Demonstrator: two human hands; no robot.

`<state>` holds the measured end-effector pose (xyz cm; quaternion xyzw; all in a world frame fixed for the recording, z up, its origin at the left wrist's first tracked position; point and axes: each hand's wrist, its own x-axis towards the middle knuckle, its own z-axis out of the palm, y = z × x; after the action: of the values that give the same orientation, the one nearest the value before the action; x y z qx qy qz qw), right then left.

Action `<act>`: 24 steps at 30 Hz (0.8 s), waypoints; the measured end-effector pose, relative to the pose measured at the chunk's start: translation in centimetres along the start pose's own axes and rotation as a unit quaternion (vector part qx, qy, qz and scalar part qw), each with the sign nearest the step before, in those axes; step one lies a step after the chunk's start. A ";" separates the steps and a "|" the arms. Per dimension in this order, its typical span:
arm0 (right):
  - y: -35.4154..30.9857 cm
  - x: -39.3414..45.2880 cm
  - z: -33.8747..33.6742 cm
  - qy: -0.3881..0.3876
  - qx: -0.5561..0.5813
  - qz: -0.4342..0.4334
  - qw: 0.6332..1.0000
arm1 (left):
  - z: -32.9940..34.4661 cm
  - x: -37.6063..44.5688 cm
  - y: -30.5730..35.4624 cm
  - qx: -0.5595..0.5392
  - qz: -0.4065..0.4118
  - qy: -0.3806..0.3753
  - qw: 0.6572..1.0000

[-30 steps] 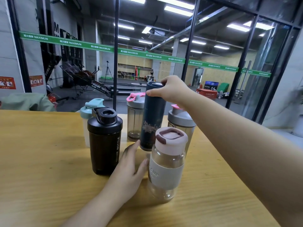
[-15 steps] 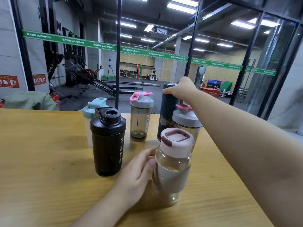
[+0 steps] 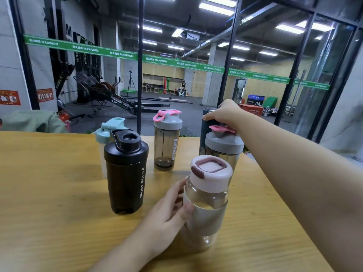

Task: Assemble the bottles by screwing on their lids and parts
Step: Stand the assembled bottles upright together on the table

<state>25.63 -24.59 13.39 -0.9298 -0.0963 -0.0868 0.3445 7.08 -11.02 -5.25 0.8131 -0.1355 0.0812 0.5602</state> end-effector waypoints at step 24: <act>0.9 0.0 -1.3 -0.020 -0.032 0.015 0.999 | 1.5 -0.2 0.2 -0.001 -0.003 0.000 1.000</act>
<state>25.69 -26.12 13.76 -0.9433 -0.0864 -0.0657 0.3135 6.79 -12.47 -5.70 0.8129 -0.1336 0.0791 0.5614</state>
